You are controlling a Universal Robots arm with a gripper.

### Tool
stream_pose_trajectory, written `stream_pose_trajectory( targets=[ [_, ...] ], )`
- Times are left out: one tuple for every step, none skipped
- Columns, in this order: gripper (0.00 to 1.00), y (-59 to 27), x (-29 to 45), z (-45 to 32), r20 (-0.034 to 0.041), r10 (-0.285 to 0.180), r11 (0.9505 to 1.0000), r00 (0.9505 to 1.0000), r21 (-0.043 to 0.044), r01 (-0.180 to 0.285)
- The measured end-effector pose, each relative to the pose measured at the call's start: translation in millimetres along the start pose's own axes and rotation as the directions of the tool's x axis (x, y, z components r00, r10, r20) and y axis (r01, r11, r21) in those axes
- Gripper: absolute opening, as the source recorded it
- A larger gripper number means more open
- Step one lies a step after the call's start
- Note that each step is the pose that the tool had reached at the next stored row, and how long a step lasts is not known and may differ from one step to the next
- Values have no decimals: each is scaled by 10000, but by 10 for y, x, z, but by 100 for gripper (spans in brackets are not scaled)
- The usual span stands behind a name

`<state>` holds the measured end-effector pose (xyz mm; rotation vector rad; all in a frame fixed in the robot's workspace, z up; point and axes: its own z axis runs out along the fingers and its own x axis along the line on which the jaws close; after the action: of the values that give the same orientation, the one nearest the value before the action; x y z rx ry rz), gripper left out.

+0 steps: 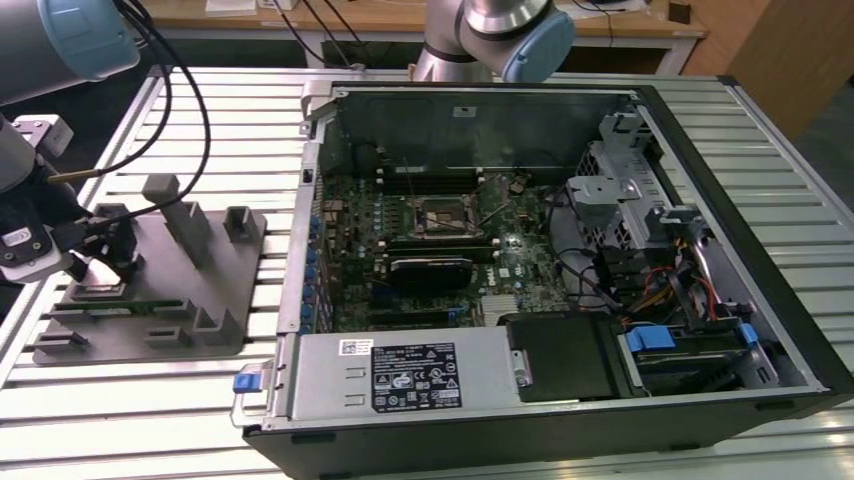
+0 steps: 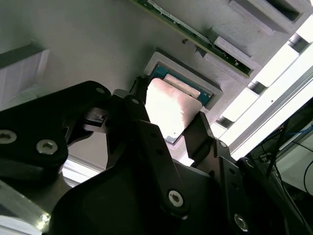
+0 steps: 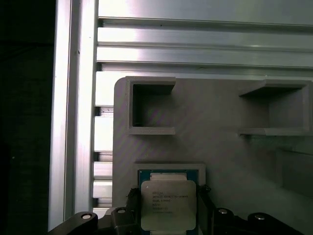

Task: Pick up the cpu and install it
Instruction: 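Pick up the cpu and move it towards the insertion slot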

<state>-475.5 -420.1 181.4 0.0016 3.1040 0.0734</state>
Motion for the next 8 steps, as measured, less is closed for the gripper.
stream_pose_trajectory(
  targets=[
    [55, 0, 0, 0, 0, 0, 10000, 10000, 0, 0],
    [55, 0, 0, 0, 0, 0, 10000, 10000, 0, 0],
    [55, 0, 0, -1, 1, 0, 10000, 10000, 0, 0],
    [55, 0, -1, -7, 3, 0, 10000, 10000, -2, 0],
    [55, 1, -1, -18, 2, 0, 10000, 10000, -1, 0],
    [55, 2, -1, -32, 0, 0, 10000, 10000, 0, 0],
    [55, 2, -2, -44, 1, 0, 10000, 10000, 0, 0],
    [55, 3, -2, -51, 1, 0, 10000, 10000, -1, 0]
  ],
)
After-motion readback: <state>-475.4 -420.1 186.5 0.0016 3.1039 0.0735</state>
